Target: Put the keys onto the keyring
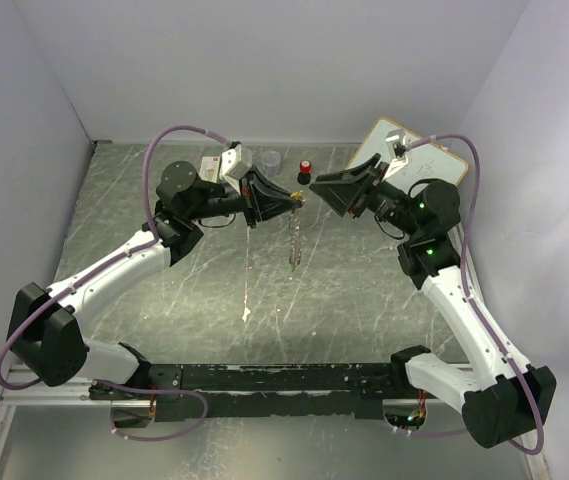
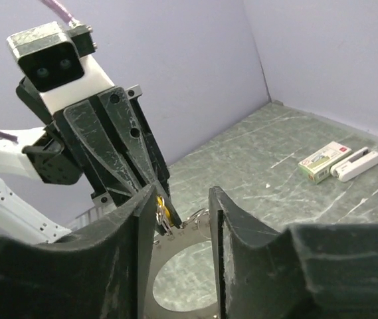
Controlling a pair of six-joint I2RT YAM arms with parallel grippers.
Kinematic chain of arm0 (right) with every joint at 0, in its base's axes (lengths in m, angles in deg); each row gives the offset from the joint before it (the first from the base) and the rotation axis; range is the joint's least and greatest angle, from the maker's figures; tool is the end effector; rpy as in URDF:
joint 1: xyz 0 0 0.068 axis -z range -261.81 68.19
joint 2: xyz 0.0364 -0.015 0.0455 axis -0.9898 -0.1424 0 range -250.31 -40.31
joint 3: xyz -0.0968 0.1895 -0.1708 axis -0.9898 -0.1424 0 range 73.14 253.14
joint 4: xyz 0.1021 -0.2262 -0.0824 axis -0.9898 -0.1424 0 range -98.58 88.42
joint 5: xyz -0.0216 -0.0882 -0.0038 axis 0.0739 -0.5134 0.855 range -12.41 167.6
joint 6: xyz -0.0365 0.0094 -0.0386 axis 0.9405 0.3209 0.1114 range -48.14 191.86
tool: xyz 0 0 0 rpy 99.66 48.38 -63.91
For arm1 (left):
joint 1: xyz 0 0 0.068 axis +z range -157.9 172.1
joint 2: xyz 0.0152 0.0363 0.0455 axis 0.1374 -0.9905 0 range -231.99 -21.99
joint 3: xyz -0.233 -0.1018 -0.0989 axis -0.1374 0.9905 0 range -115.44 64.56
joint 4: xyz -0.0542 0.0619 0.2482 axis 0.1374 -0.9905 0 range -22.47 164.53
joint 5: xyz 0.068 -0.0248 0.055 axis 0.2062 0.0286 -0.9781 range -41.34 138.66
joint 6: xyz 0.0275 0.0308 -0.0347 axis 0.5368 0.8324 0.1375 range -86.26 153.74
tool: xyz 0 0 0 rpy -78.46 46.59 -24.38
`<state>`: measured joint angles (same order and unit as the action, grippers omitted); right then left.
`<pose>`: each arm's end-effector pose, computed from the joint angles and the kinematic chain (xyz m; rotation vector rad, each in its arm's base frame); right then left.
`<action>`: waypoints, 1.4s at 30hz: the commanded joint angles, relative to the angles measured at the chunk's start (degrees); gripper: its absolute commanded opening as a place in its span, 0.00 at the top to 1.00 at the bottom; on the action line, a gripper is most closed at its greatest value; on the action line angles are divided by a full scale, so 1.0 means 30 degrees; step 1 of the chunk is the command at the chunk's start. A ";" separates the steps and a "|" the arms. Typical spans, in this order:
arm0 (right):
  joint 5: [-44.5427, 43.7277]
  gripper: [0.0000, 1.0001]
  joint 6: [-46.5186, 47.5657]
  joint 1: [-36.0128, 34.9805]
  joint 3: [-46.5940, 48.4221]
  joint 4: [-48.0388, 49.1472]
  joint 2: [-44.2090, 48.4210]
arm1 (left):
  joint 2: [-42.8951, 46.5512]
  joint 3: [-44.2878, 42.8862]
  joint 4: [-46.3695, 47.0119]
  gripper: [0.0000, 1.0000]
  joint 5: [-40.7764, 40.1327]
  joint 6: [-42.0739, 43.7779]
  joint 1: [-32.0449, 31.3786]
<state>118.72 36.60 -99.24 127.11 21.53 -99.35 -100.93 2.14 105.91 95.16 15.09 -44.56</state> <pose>0.2119 0.0910 0.4092 -0.4557 1.3689 1.2143 0.2384 -0.2098 0.3857 0.9457 1.2024 -1.3142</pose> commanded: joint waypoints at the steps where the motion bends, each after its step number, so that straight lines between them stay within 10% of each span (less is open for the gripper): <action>1: -0.1472 0.53 0.0077 0.0070 0.0944 -0.2292 -0.0146 | 0.0296 -0.0694 0.0016 0.93 -0.0498 0.0592 0.0087; 42: -0.0222 0.68 0.2182 -0.0869 0.2277 -0.4549 -0.1463 | -0.0926 -0.2326 -0.2549 0.93 -0.1698 0.1876 -0.0251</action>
<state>116.45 43.68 -101.43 133.34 5.12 -103.38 -103.44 -2.25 95.90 90.00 20.29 -44.91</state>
